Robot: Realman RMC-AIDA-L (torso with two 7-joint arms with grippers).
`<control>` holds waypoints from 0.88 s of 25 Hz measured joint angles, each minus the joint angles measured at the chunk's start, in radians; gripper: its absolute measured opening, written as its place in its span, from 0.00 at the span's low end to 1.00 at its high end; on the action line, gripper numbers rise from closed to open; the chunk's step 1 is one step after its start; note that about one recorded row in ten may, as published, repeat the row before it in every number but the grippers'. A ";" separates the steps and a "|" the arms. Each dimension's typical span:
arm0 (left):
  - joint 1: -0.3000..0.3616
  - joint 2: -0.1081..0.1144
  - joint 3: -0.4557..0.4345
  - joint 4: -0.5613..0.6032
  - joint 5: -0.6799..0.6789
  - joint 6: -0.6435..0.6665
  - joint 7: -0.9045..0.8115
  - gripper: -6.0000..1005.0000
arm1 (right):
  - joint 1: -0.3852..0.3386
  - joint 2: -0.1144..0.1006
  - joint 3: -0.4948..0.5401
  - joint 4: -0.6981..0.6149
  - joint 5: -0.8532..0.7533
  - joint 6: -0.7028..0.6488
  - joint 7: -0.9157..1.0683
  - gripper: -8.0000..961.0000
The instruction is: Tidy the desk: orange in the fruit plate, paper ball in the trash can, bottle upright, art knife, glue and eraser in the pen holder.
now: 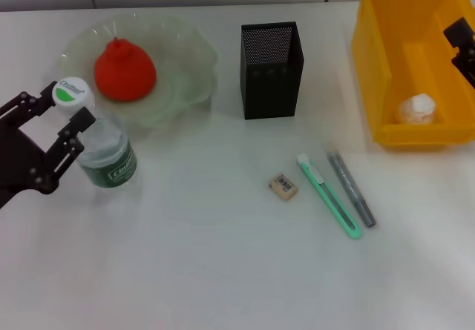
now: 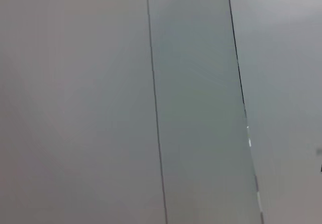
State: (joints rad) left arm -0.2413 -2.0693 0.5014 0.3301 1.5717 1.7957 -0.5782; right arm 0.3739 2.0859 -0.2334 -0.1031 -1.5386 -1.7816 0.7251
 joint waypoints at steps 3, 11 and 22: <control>-0.015 -0.001 -0.014 -0.041 0.000 -0.021 0.080 0.53 | 0.004 0.001 -0.002 0.009 0.000 0.000 -0.001 0.88; -0.047 -0.003 -0.061 -0.150 -0.001 -0.106 0.185 0.55 | 0.007 0.000 -0.010 0.017 -0.003 -0.008 0.005 0.88; -0.049 -0.003 -0.089 -0.179 -0.001 -0.123 0.158 0.58 | 0.006 -0.002 -0.011 0.017 -0.004 -0.002 0.012 0.88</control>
State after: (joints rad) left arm -0.2904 -2.0724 0.4128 0.1515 1.5709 1.6725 -0.4199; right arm 0.3798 2.0837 -0.2439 -0.0859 -1.5422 -1.7834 0.7372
